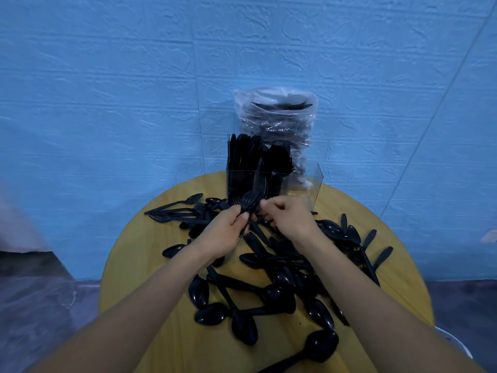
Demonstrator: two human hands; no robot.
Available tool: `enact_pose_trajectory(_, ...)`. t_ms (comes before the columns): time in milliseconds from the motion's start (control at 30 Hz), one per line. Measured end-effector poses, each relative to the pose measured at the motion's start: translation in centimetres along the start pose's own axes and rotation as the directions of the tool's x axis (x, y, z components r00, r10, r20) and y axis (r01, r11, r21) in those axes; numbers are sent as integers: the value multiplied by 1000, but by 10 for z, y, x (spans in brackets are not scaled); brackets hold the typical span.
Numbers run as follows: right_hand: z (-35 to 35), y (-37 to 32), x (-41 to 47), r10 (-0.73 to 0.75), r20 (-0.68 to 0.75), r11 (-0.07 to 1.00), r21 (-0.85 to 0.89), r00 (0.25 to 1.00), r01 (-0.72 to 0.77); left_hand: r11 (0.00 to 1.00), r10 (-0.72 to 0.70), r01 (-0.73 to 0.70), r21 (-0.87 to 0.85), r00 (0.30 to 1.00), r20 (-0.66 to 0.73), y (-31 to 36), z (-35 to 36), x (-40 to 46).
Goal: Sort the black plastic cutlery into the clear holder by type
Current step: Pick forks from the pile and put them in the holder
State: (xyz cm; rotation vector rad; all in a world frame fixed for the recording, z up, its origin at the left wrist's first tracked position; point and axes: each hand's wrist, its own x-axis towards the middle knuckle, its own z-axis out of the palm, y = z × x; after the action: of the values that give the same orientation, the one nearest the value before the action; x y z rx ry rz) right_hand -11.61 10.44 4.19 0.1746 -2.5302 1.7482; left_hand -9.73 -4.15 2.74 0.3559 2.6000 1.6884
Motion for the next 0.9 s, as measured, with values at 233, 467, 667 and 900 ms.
enact_pose_trajectory(233, -2, -3, 13, 105, -137, 992, 86, 985, -94, 999, 5, -12, 52, 990, 140, -1, 3, -5)
enact_pose_trajectory(467, -6, 5, 9, 122, -209, 975, 209, 970, -78, 925, -183, 190, -328, 982, 52, -3, -3, -9)
enact_pose_trajectory(667, 5, 8, -4, -11, -62, 920, 391, 998, 34, 704, -195, 356, -614, 929, 315, 8, -4, -15)
enact_pose_trajectory(900, 6, 10, -3, -43, -26, 906, 420, 999, 50, 606, -168, 441, -662, 884, 436, 12, -4, -16)
